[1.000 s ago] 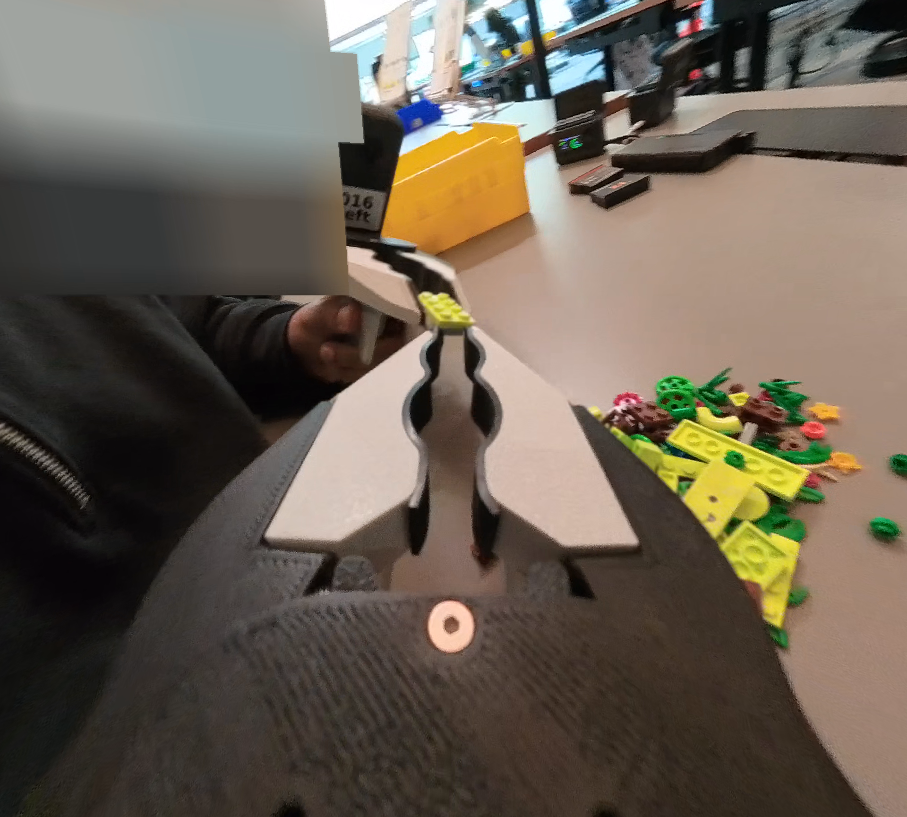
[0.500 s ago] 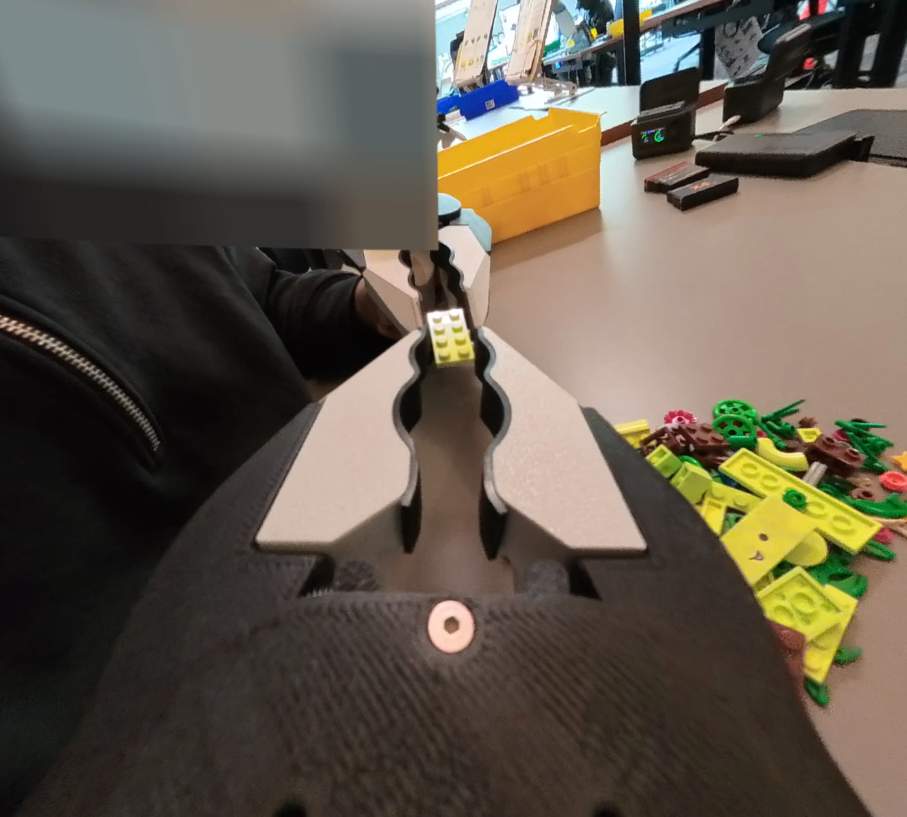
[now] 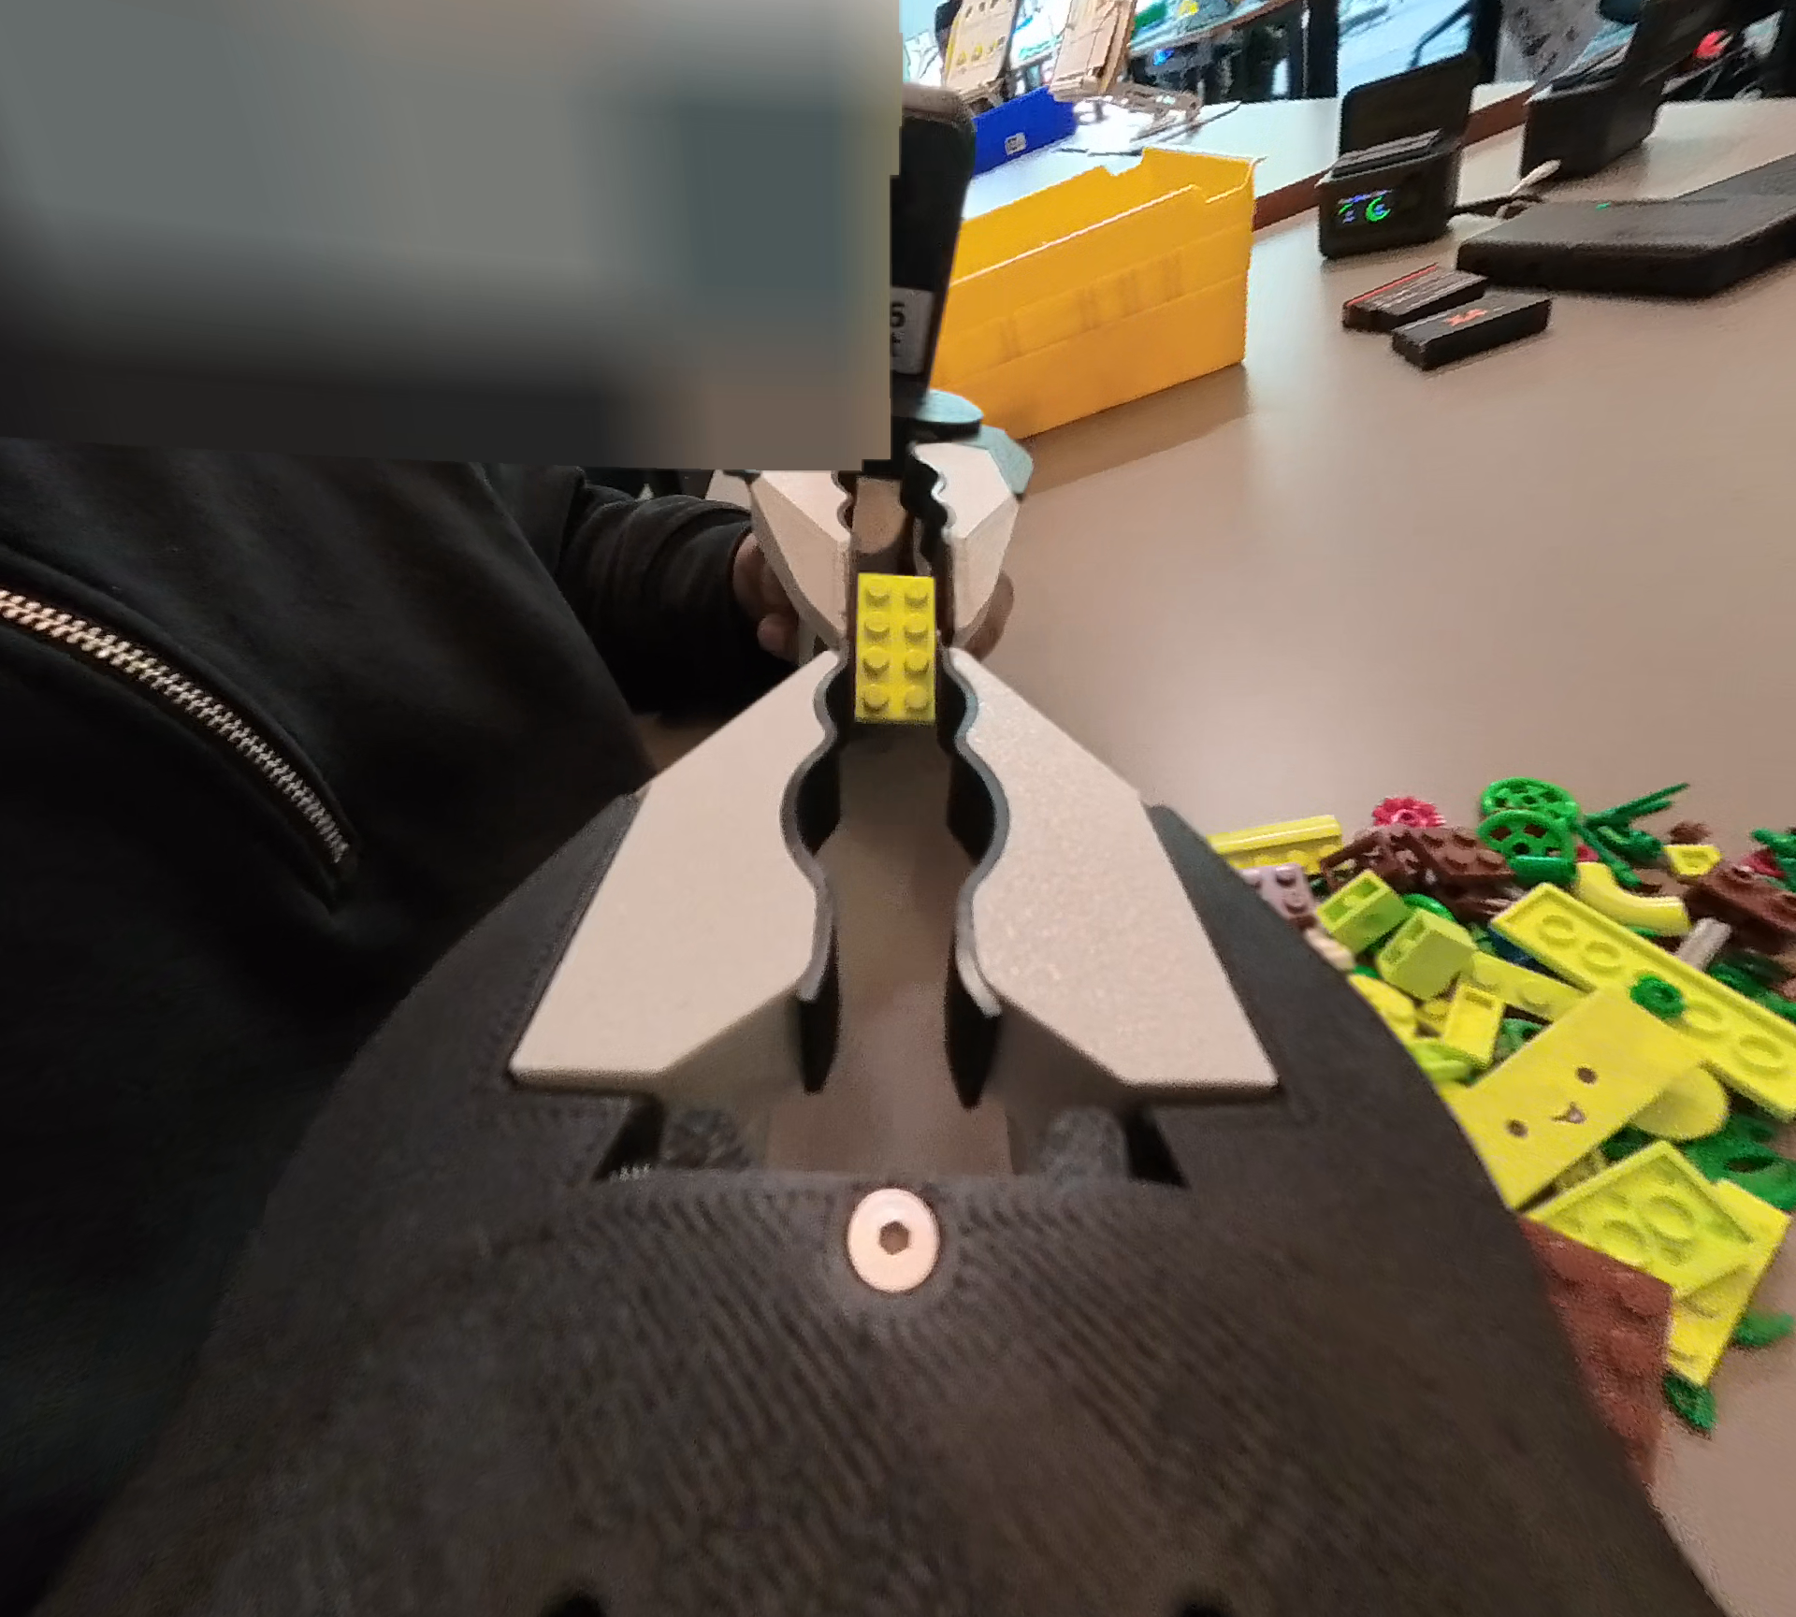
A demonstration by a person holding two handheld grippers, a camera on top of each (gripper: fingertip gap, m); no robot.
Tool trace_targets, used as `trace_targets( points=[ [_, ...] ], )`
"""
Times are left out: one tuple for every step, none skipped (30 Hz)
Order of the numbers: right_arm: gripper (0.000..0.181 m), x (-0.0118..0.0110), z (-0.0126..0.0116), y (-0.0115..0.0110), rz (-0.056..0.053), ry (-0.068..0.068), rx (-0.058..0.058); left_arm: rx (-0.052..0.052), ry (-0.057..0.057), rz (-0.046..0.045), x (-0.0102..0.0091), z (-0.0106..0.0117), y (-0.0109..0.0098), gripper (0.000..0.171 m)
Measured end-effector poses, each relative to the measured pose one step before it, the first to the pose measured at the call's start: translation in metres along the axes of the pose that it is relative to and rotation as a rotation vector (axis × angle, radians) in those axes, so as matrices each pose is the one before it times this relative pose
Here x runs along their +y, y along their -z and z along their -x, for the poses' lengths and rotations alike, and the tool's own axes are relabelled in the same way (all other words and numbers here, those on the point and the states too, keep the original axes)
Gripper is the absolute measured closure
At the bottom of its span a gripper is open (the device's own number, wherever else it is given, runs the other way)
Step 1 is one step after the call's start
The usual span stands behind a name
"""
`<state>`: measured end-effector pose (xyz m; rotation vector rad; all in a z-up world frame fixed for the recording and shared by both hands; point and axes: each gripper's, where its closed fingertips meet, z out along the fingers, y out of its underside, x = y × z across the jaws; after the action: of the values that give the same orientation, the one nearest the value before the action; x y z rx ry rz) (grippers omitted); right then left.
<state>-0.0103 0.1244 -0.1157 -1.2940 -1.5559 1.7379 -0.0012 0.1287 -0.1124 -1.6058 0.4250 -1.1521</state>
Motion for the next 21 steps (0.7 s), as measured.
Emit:
trace_targets(
  points=[
    [0.167, 0.00076, 0.00098, 0.00012, 0.0065, -0.0126, -0.0113, 0.0170, 0.0238, -0.00583, 0.00013, -0.00096, -0.00046, 0.158],
    [0.167, 0.00091, 0.00109, -0.00031, 0.0074, -0.0024, -0.0074, 0.0144, 0.0215, -0.01490, -0.00164, -0.00113, -0.00044, 0.157],
    [0.167, 0.00246, 0.00173, -0.00169, 0.0144, 0.0055, -0.0074, 0.0237, 0.0202, -0.02211, -0.00303, -0.00328, -0.00026, 0.159],
    [0.167, 0.00345, 0.00200, -0.00270, 0.0204, 0.0045, -0.0082, 0.0193, 0.0170, -0.01005, -0.00117, -0.00257, -0.00070, 0.158],
    [0.167, 0.00210, 0.00118, -0.00206, 0.0140, 0.0059, -0.0007, 0.0102, 0.0111, 0.00056, 0.00061, -0.00103, -0.00060, 0.158],
    [0.167, -0.00016, -0.00019, -0.00046, -0.0008, 0.0103, 0.0075, -0.0047, 0.0039, -0.00101, -0.00003, 0.00090, 0.00022, 0.154],
    [0.167, -0.00166, -0.00105, 0.00078, -0.0113, 0.0022, 0.0068, -0.0118, -0.0061, -0.00997, -0.00197, 0.00157, 0.00141, 0.149],
    [0.167, -0.00261, -0.00136, 0.00160, -0.0180, -0.0136, 0.0001, -0.0092, -0.0100, -0.01319, -0.00279, 0.00127, 0.00208, 0.141],
    [0.167, -0.00359, -0.00075, 0.00201, -0.0252, -0.0209, -0.0066, -0.0072, -0.0078, -0.01204, -0.00283, 0.00094, 0.00217, 0.139],
    [0.167, -0.00409, -0.00093, 0.00215, -0.0282, -0.0176, -0.0037, -0.0112, -0.0062, -0.00565, -0.00173, 0.00169, 0.00151, 0.139],
    [0.168, -0.00339, -0.00162, 0.00178, -0.0232, -0.0079, 0.0055, -0.0097, -0.0079, 0.00252, -0.00006, 0.00111, 0.00064, 0.140],
    [0.167, -0.00145, -0.00183, 0.00099, -0.0099, 0.0010, 0.0105, -0.0058, -0.0098, 0.00631, 0.00092, 0.00036, -0.00003, 0.142],
    [0.167, 0.00014, -0.00138, 0.00014, 0.0014, 0.0047, 0.0104, -0.0042, -0.0089, 0.00801, 0.00141, -0.00020, -0.00062, 0.142],
    [0.167, 0.00084, -0.00067, -0.00077, 0.0058, 0.0055, 0.0073, -0.0036, -0.0059, 0.00517, 0.00121, -0.00025, -0.00098, 0.142],
    [0.167, 0.00141, -0.00005, -0.00120, 0.0082, 0.0061, 0.0056, -0.0016, -0.0047, 0.00491, 0.00129, -0.00065, -0.00093, 0.143],
    [0.167, 0.00153, -0.00023, -0.00126, 0.0097, 0.0075, 0.0074, -0.0054, -0.0040, 0.00545, 0.00129, 0.00012, -0.00083, 0.144],
    [0.167, 0.00150, -0.00036, -0.00110, 0.0094, 0.0089, 0.0084, -0.0080, -0.0062, 0.00178, 0.00054, 0.00047, -0.00024, 0.147],
    [0.167, 0.00128, -0.00029, -0.00085, 0.0078, 0.0081, 0.0064, -0.0075, -0.0091, -0.00346, -0.00048, 0.00034, 0.00029, 0.151],
    [0.167, 0.00068, 0.00006, -0.00062, 0.0040, 0.0051, 0.0033, -0.0100, -0.0073, -0.00406, -0.00073, 0.00099, 0.00056, 0.153],
    [0.167, 0.00026, 0.00017, -0.00039, 0.0015, 0.0018, 0.0001, -0.0060, -0.0052, -0.00223, -0.00068, 0.00070, 0.00062, 0.158],
    [0.167, 0.00018, 0.00008, -0.00023, 0.0001, -0.0011, -0.0005, -0.0012, -0.0019, -0.00320, -0.00078, 0.00014, 0.00061, 0.159]
  ],
)
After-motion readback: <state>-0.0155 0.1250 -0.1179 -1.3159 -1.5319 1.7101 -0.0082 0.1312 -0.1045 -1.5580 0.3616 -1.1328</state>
